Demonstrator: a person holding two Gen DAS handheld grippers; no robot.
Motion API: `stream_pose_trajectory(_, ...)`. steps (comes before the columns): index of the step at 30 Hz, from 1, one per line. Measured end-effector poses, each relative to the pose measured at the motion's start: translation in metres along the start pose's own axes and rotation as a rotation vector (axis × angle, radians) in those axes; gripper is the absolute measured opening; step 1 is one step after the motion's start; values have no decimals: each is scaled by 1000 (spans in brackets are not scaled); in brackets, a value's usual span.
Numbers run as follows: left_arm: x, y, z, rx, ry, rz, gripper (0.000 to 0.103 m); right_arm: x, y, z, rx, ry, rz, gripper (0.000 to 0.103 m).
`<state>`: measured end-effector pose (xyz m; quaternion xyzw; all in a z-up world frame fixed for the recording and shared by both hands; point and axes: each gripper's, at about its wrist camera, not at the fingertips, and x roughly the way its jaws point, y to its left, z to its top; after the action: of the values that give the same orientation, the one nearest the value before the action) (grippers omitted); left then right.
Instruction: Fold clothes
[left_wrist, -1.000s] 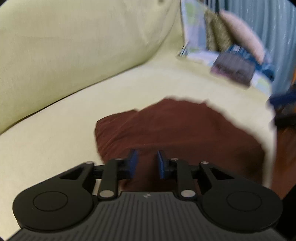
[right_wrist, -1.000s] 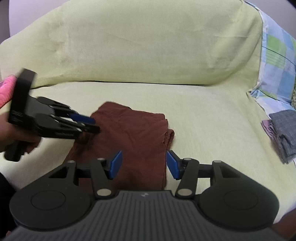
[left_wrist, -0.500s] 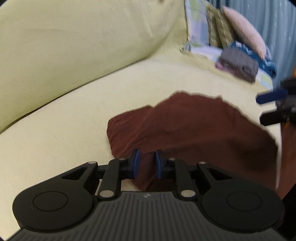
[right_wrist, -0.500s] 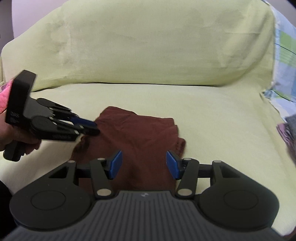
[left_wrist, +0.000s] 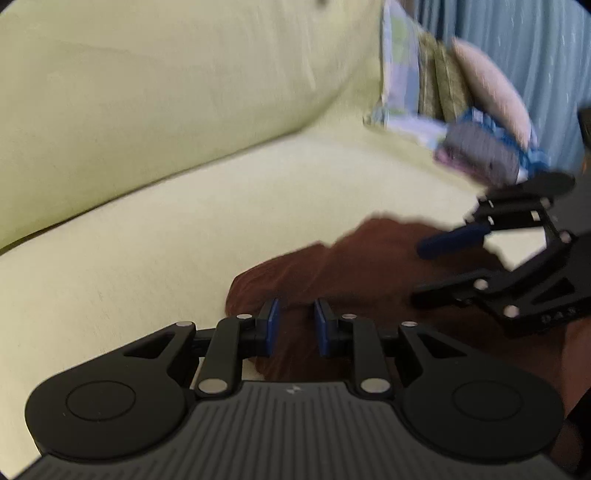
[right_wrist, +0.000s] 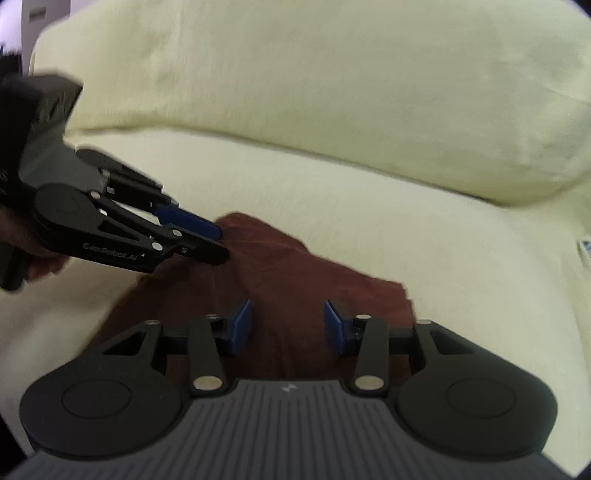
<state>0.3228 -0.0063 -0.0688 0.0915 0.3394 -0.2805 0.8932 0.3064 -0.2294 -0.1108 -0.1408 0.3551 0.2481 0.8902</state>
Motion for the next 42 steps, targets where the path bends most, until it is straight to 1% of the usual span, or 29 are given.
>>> stream_pose_trajectory(1,0,1,1,1,1,-2,29,4,-1,-2,-8,17,-18,36)
stream_pose_trajectory(3,0,2,2,1,2,-5,29,-6,-20,-8,86,7,-28,35)
stream_pose_trajectory(5,-10,4,0,-8,-28,-23,31,-24,-38,-11,175,-42,-15,36)
stream_pose_trajectory(6,-12,5,0,-13,-39,-32,35,-34,-54,-13,244,-67,-7,37)
stream_pose_trajectory(7,-14,7,0,-13,-50,-28,36,-37,-62,-13,279,-71,0,37)
stream_pose_trajectory(8,-15,8,-1,-8,-57,-24,36,-37,-87,-14,377,-65,25,37)
stream_pose_trajectory(10,-17,14,-2,-20,-63,-19,36,-34,-101,-12,411,-54,42,38)
stream_pose_trajectory(12,-18,25,-2,-50,-65,-15,36,-17,-122,-8,464,6,121,38)
stream_pose_trajectory(14,-20,30,-3,-60,-70,4,36,-1,-133,-6,514,68,168,37)
stream_pose_trajectory(16,-21,35,-4,-71,-75,13,36,13,-141,-8,564,106,199,37)
stream_pose_trajectory(18,-22,37,-5,-77,-80,20,36,29,-146,-9,610,154,255,37)
stream_pose_trajectory(20,-23,37,-6,-83,-80,20,37,35,-146,-9,618,159,267,37)
stream_pose_trajectory(22,-23,35,-6,-78,-87,21,38,41,-145,-8,628,162,281,34)
stream_pose_trajectory(23,-22,34,-5,-79,-86,19,38,43,-141,-8,642,169,306,28)
stream_pose_trajectory(24,-22,33,-5,-80,-88,17,38,44,-145,-8,637,173,310,16)
stream_pose_trajectory(27,-26,28,-4,-70,-101,-2,38,42,-148,-8,663,164,307,6)
stream_pose_trajectory(28,-28,26,-4,-64,-108,-11,38,42,-148,-8,678,158,306,6)
stream_pose_trajectory(30,-32,22,-3,-53,-125,-38,38,26,-146,-6,700,85,286,5)
stream_pose_trajectory(31,-35,21,-2,-49,-131,-61,39,22,-145,-5,699,68,280,5)
stream_pose_trajectory(33,-34,16,-2,-30,-124,-89,42,-1,-138,-4,679,4,243,5)
stream_pose_trajectory(34,-34,14,-2,-21,-120,-102,42,-7,-135,-5,672,-8,216,5)
stream_pose_trajectory(35,-31,12,-2,-11,-105,-105,42,-7,-134,-6,662,-4,194,5)
stream_pose_trajectory(37,-22,8,-1,3,-75,-93,42,-2,-134,-10,665,15,178,5)
stream_pose_trajectory(39,-17,8,1,-9,-68,-81,43,5,-137,-18,699,26,147,5)
stream_pose_trajectory(41,-12,8,3,-23,-62,-70,45,8,-137,-22,715,29,142,4)
stream_pose_trajectory(42,-13,11,5,-48,-71,-74,45,10,-135,-25,725,26,124,4)
